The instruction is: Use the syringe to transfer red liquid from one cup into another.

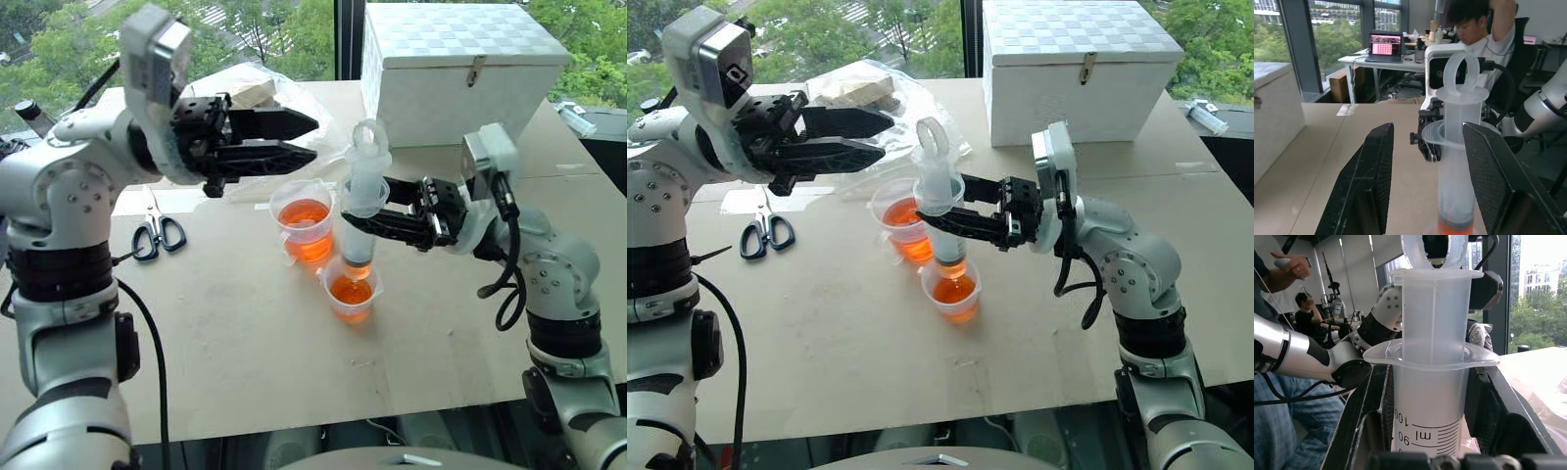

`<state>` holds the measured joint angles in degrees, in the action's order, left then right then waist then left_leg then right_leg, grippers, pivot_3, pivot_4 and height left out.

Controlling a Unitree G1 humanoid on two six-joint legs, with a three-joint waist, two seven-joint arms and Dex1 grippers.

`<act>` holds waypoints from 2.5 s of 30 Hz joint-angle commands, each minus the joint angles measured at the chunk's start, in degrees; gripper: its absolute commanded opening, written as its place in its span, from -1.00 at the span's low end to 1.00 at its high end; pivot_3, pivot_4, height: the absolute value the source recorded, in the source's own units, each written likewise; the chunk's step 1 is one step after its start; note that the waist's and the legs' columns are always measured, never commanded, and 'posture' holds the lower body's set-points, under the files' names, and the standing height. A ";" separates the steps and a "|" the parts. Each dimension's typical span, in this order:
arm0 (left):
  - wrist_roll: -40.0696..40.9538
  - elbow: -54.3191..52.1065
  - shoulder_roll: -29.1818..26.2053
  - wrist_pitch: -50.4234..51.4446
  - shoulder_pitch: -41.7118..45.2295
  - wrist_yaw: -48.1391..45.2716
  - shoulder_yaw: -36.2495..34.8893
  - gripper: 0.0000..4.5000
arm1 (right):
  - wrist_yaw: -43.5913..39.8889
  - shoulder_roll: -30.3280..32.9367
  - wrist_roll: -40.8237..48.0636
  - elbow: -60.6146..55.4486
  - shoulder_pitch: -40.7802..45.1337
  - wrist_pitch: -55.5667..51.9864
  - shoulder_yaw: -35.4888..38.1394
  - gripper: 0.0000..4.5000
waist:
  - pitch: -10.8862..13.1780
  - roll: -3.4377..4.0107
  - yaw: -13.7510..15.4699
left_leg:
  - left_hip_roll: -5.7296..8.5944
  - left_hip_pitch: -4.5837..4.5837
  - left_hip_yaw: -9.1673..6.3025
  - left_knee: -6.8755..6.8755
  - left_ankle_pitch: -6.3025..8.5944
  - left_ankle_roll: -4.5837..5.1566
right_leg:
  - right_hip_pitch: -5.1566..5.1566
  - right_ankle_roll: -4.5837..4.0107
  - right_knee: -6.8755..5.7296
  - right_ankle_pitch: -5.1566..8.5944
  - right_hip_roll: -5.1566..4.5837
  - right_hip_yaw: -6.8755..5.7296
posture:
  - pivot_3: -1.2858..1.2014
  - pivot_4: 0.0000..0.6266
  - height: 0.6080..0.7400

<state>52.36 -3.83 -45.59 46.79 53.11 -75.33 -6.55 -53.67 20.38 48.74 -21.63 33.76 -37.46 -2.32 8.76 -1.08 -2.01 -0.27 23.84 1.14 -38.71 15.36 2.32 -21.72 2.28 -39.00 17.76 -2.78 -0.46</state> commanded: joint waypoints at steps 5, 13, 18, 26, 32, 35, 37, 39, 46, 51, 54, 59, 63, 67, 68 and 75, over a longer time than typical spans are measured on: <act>1.36 0.66 1.15 0.62 3.66 -5.15 1.19 -0.01 | -1.87 0.14 -3.79 -0.53 -0.96 5.08 -1.96 -0.33 | 0.00 0.00 -0.25 | 0.00 -0.01 0.02 0.00 0.00 0.00 | 0.00 0.00 0.00 0.00 0.00 0.03 | 0.03 -0.52 1.00; -0.84 2.32 3.12 -0.41 4.79 -7.30 3.51 -0.01 | -2.89 -0.11 -5.18 -0.08 -0.81 6.27 -2.50 -0.33 | 0.00 0.00 -0.01 | 0.00 -0.01 0.00 -0.04 0.00 0.00 | 0.01 0.00 0.00 0.00 -0.01 0.01 | 0.03 -0.52 1.00; -2.52 3.55 4.24 -1.32 4.85 -8.93 5.17 -0.01 | -3.24 0.02 -5.41 0.12 -0.77 6.45 -3.01 -0.33 | 0.00 0.00 -0.03 | 0.00 0.00 0.01 -0.05 0.00 0.00 | 0.01 0.00 0.00 0.00 0.00 0.01 | 0.03 -0.52 1.00; -3.37 4.57 6.42 -1.27 5.66 -10.32 6.54 -0.12 | -2.76 0.08 -5.61 0.00 -0.89 6.09 -3.32 -0.33 | 0.00 0.00 -0.03 | 0.00 0.00 0.00 -0.07 0.00 0.00 | 0.02 0.00 0.00 0.00 -0.01 0.01 | 0.03 -0.52 1.00; -3.98 4.31 6.72 -1.08 4.81 -11.40 7.26 -0.97 | -2.18 0.32 -4.94 -0.13 -0.75 5.60 -2.65 -0.33 | 0.00 0.00 -0.07 | 0.00 0.00 0.00 -0.07 0.00 0.00 | 0.02 0.00 -0.01 0.00 -0.01 0.01 | 0.03 -0.52 1.00; -4.85 4.19 6.54 -1.49 4.07 -11.78 7.85 -0.97 | -2.18 0.43 -4.53 -0.18 -0.48 5.41 -2.35 -0.33 | 0.00 0.00 -0.05 | 0.00 0.00 0.00 -0.07 0.00 0.00 | 0.02 0.00 -0.01 0.00 -0.01 0.01 | 0.03 -0.52 1.00; -5.58 4.12 6.45 -1.82 3.61 -12.06 8.36 -0.97 | -2.15 0.40 -4.15 -0.14 -0.15 5.27 -2.07 -0.33 | 0.00 0.00 -0.05 | 0.00 0.00 0.00 -0.07 0.00 0.00 | 0.02 0.00 -0.01 0.00 -0.01 0.01 | 0.03 -0.52 1.00; -6.13 3.77 6.75 -2.05 2.93 -12.06 8.82 -0.97 | -1.90 0.28 -3.45 -0.01 0.53 4.91 -1.42 -0.33 | 0.00 0.00 -0.05 | 0.00 0.00 0.00 -0.08 0.00 0.00 | 0.02 0.00 -0.01 0.00 -0.01 0.01 | 0.03 -0.52 1.00; -7.94 3.26 7.96 -2.92 1.29 -11.88 10.70 -0.97 | -0.77 -0.16 -1.78 0.22 2.32 4.13 0.28 -0.33 | 0.00 0.00 -0.02 | 0.00 0.00 0.00 -0.09 0.00 0.00 | 0.02 0.00 -0.01 0.00 -0.02 0.01 | 0.03 -0.52 1.00; -8.44 3.69 8.46 -2.51 1.06 -12.17 11.57 -0.97 | -0.42 0.01 -1.29 0.09 2.56 3.88 0.81 -0.33 | 0.00 0.00 -0.02 | 0.00 0.00 0.00 -0.09 0.00 0.00 | 0.03 0.00 -0.01 0.00 -0.01 0.01 | 0.03 -0.52 1.00; -8.99 3.79 8.98 -2.53 0.60 -11.81 12.17 -0.97 | 0.38 -0.15 -0.44 0.05 2.97 3.70 1.56 -0.33 | 0.00 0.00 -0.02 | 0.00 0.00 0.00 -0.09 0.00 0.00 | 0.03 0.00 -0.01 0.00 -0.02 0.01 | 0.03 -0.52 1.00; -9.04 3.86 9.23 0.07 0.62 -11.08 12.64 -0.97 | 1.00 -0.25 0.20 -0.11 3.06 3.44 2.23 -0.33 | 0.00 0.00 -0.03 | 0.00 0.00 0.00 -0.09 0.00 0.00 | 0.03 0.00 -0.02 0.00 -0.02 0.02 | 0.03 -0.52 1.00; -9.14 4.94 10.47 -0.07 1.47 -9.83 11.63 -0.81 | 1.14 -0.46 0.41 -0.58 2.56 3.08 2.09 -0.33 | 0.00 0.00 0.03 | 0.00 0.00 0.00 -0.09 0.00 0.00 | 0.03 0.00 -0.02 0.00 -0.02 0.02 | 0.03 -0.52 1.00; -8.37 6.01 10.53 0.88 2.20 -9.92 10.53 -0.11 | 0.94 -0.41 0.01 -0.67 2.03 3.21 1.55 -0.33 | 0.00 0.00 0.00 | 0.00 0.00 0.00 -0.10 0.00 0.00 | 0.03 0.00 -0.02 0.00 -0.02 0.02 | 0.03 -0.52 1.00; -8.75 6.24 10.85 0.03 2.24 -9.14 9.91 0.11 | 0.91 -0.38 0.02 -0.62 2.00 3.16 1.55 -0.33 | 0.00 0.00 0.00 | 0.00 0.00 0.00 -0.10 0.00 0.00 | 0.03 0.00 -0.03 0.00 -0.02 0.02 | 0.03 -0.52 1.00; -4.82 5.79 10.45 2.07 2.80 -7.56 4.93 0.96 | 1.23 -0.33 0.65 -0.71 1.66 2.64 1.46 -0.33 | 0.00 0.00 -0.02 | -0.01 0.00 0.00 -0.12 0.00 0.00 | 0.03 0.00 -0.03 0.00 -0.02 0.02 | 0.03 -0.52 1.00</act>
<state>45.35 3.16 -34.41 48.34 55.21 -83.45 1.37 -52.52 20.21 47.85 -20.09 34.71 -35.64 -1.89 8.76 -1.08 -2.03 -0.28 23.85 1.14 -38.83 15.36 2.32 -21.68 2.28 -39.03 17.76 -2.80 -0.44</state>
